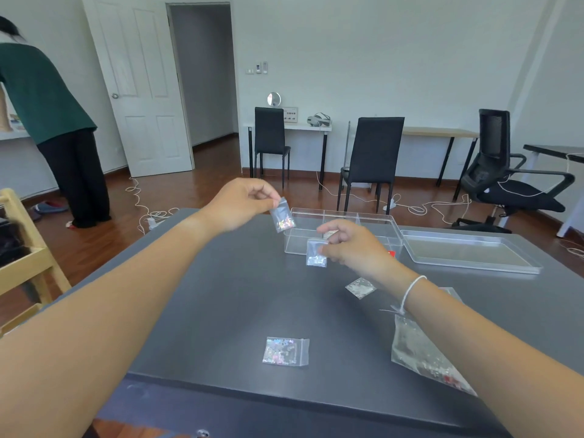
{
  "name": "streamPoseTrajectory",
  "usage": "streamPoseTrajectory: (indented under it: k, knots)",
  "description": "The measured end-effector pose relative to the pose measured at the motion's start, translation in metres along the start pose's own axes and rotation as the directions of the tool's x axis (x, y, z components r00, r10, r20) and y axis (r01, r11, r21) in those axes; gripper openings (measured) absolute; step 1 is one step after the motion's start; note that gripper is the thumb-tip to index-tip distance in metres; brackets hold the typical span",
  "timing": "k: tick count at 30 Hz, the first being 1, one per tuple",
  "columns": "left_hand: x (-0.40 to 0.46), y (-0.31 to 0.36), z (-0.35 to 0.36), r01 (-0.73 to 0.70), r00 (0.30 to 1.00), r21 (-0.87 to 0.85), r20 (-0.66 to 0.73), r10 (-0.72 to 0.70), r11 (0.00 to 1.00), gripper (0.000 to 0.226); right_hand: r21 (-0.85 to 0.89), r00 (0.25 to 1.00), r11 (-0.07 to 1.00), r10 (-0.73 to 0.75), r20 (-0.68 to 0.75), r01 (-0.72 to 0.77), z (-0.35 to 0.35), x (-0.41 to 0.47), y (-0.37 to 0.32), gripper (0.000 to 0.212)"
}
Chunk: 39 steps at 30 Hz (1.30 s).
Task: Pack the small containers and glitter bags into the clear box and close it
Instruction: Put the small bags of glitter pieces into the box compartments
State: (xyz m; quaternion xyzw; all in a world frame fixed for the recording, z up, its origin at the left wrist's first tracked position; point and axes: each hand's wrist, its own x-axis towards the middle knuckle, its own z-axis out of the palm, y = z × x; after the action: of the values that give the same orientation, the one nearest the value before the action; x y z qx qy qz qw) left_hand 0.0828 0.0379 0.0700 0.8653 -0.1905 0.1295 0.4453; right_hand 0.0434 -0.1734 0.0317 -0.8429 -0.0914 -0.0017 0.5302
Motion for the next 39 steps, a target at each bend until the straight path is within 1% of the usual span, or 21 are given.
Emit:
streamPoseTrajectory:
  k: [2, 8, 13, 17, 21, 27, 31, 39]
  knots:
    - [0.011, 0.003, 0.005, -0.017, 1.0, 0.01, -0.016, 0.017, 1.0, 0.019, 0.048, 0.999, 0.999, -0.005, -0.033, 0.007, -0.006, 0.003, -0.002, 0.032]
    - [0.036, 0.0, 0.023, -0.029, 1.0, 0.057, -0.003, 0.03, 0.998, 0.022, 0.085, 0.996, 0.996, 0.005, -0.086, 0.003, -0.024, 0.011, -0.007, 0.014]
    - [0.047, -0.007, 0.032, -0.02, 0.999, 0.135, 0.048, 0.013, 0.991, 0.017, 0.11, 0.994, 0.994, -0.004, -0.113, 0.017, -0.03, 0.017, -0.005, 0.025]
    - [0.053, -0.015, 0.038, -0.015, 0.997, 0.174, 0.075, 0.002, 0.985, 0.016, 0.125, 0.993, 0.991, -0.024, -0.118, 0.039, -0.033, 0.021, -0.004, 0.019]
    - [0.057, -0.022, 0.046, -0.018, 0.993, 0.227, 0.117, -0.009, 0.974, 0.017, 0.092, 0.992, 0.995, -0.036, -0.121, 0.047, -0.033, 0.025, -0.005, 0.023]
    - [0.058, -0.031, 0.05, -0.016, 0.981, 0.278, 0.192, -0.039, 0.961, 0.016, 0.091, 0.992, 0.995, -0.025, -0.125, 0.037, -0.033, 0.032, -0.002, 0.025]
    - [0.059, -0.033, 0.052, -0.018, 0.974, 0.295, 0.22, -0.05, 0.955, 0.016, 0.071, 0.992, 0.997, -0.019, -0.122, 0.028, -0.034, 0.032, -0.001, 0.021]
    - [0.057, -0.038, 0.056, -0.019, 0.961, 0.339, 0.266, -0.077, 0.94, 0.018, 0.091, 0.991, 0.996, -0.003, -0.131, 0.015, -0.032, 0.034, -0.004, 0.013]
